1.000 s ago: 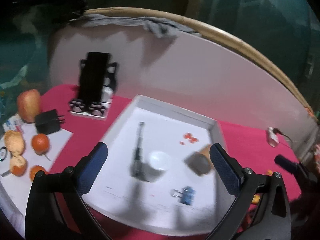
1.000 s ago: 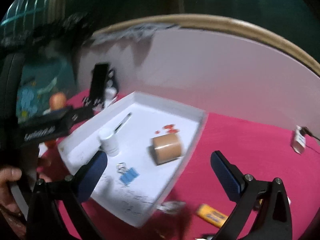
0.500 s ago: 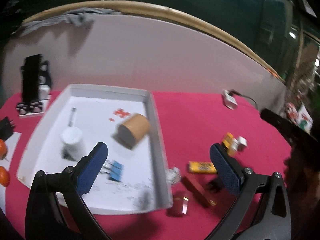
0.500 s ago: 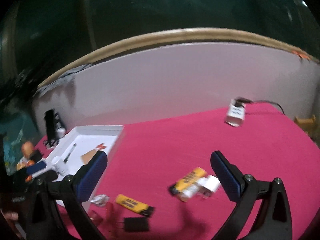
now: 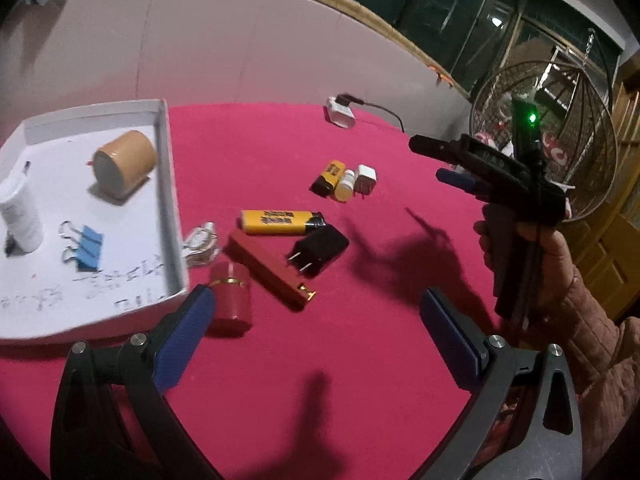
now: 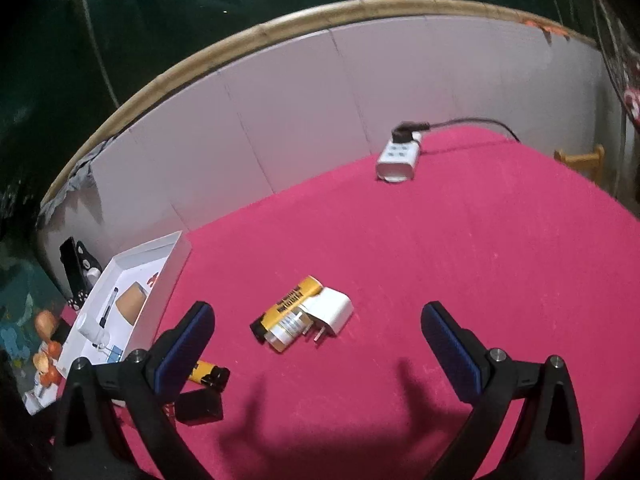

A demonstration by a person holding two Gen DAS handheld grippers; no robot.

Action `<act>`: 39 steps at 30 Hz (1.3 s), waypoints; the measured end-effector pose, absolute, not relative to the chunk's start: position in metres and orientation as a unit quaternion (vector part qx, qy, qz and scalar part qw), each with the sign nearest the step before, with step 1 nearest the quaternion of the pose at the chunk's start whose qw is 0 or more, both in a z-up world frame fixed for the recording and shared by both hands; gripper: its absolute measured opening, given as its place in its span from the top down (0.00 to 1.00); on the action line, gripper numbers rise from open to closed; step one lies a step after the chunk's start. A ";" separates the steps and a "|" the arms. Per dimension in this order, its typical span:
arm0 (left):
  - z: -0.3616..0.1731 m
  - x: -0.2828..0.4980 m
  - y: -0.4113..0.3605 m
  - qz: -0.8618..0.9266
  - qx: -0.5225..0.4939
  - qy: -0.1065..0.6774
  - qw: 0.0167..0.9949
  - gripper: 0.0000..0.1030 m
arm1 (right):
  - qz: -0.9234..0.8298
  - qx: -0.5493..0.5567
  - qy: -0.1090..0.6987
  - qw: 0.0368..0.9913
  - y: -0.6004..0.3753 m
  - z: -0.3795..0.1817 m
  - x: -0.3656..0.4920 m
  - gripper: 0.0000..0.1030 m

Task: Organize rigid objects
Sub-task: 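Move the left tool to the red cylindrical jar and grasp it, then lift the red jar with the left tool while the right tool grasps the white plug adapter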

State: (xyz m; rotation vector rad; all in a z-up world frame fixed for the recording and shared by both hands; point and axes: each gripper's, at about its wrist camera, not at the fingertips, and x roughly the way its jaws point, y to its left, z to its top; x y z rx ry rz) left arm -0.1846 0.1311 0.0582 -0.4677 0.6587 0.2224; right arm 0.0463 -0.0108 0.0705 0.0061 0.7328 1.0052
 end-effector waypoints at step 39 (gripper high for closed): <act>0.015 -0.160 0.146 0.240 -0.141 0.408 0.870 0.73 | 0.470 -0.079 0.364 0.801 -0.004 0.046 0.050 0.00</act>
